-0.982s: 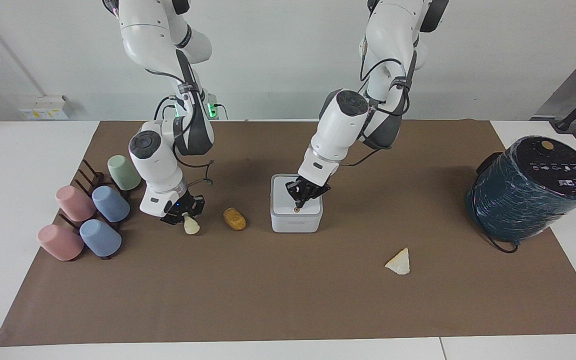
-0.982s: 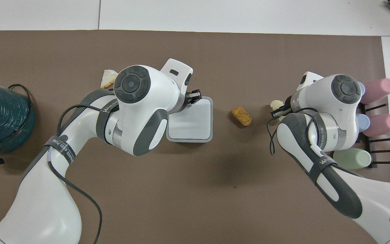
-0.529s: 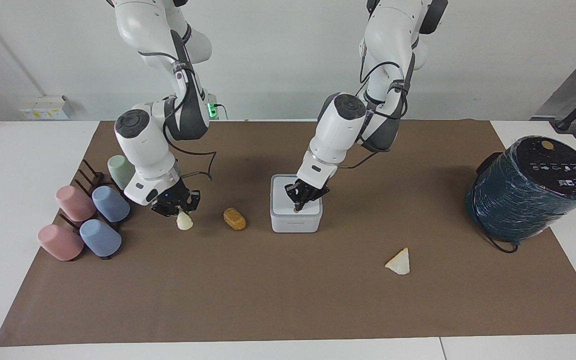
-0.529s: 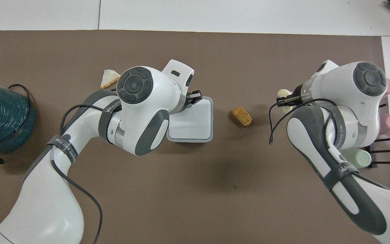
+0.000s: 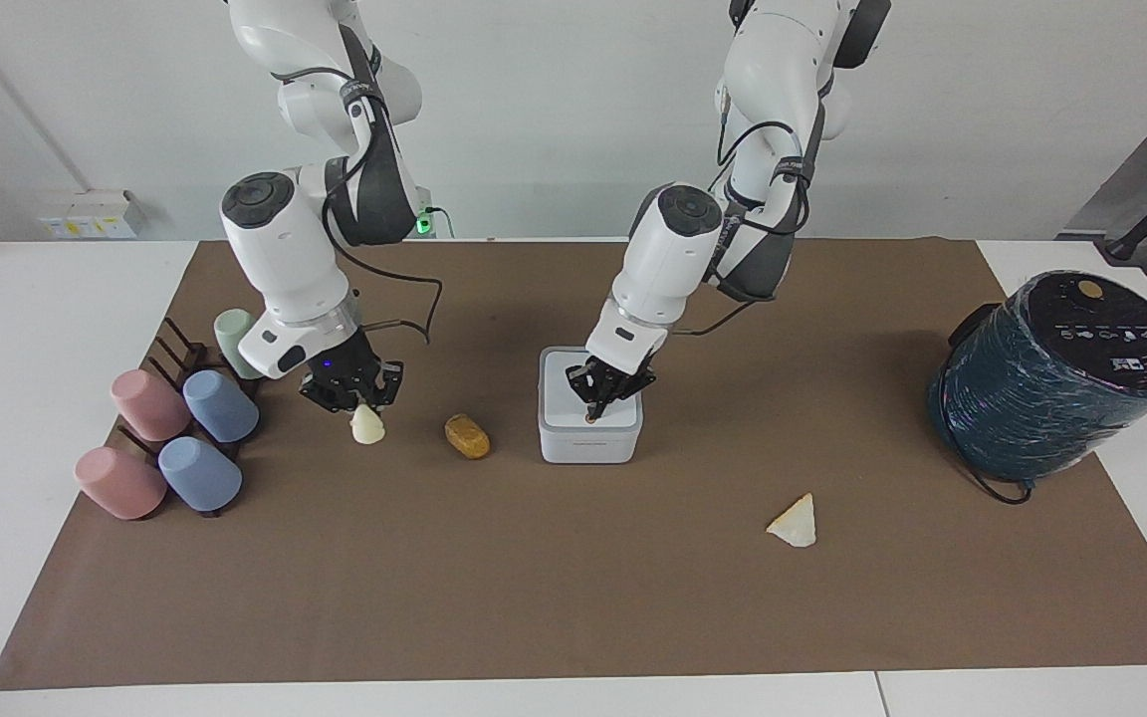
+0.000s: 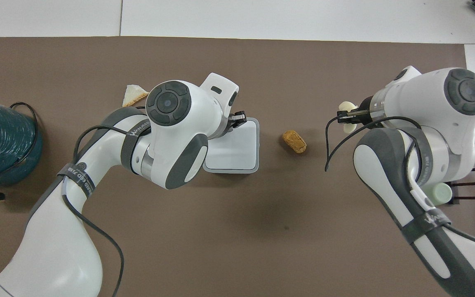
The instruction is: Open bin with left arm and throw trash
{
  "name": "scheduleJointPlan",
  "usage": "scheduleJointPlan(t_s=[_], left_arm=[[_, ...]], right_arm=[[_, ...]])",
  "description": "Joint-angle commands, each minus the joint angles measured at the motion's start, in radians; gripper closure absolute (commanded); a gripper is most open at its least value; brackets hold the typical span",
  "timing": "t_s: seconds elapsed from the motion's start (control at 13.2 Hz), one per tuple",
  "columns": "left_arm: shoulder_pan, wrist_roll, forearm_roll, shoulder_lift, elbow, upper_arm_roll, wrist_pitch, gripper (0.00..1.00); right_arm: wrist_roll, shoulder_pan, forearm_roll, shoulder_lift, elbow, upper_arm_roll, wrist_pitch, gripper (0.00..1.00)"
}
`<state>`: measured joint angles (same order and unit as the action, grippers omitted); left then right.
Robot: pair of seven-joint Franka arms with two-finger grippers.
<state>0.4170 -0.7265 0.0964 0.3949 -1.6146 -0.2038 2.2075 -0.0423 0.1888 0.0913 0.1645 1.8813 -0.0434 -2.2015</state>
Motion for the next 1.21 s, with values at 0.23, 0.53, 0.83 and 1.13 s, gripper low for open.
scheduleJointPlan(t_s=[0.23, 0.53, 0.83, 1.13], left_arm=[[-0.078, 0.065, -0.018, 0.012, 0.277, 0.027, -0.405, 1.00], [-0.200, 0.282, -0.047, 0.010, 0.286, 0.023, -0.410, 1.00], [-0.286, 0.490, -0.079, -0.001, 0.197, 0.023, -0.263, 0.61], [-0.288, 0.534, -0.171, 0.013, 0.116, 0.023, -0.125, 0.00]], right_arm=[[-0.080, 0.000, 0.022, -0.074, -0.013, 0.029, 0.065, 1.00], [-0.226, 0.014, 0.142, -0.054, -0.025, 0.106, -0.019, 1.00], [-0.240, 0.148, 0.142, 0.019, -0.057, 0.108, -0.164, 1.00], [-0.092, 0.185, 0.140, 0.118, -0.149, 0.138, -0.169, 1.00]])
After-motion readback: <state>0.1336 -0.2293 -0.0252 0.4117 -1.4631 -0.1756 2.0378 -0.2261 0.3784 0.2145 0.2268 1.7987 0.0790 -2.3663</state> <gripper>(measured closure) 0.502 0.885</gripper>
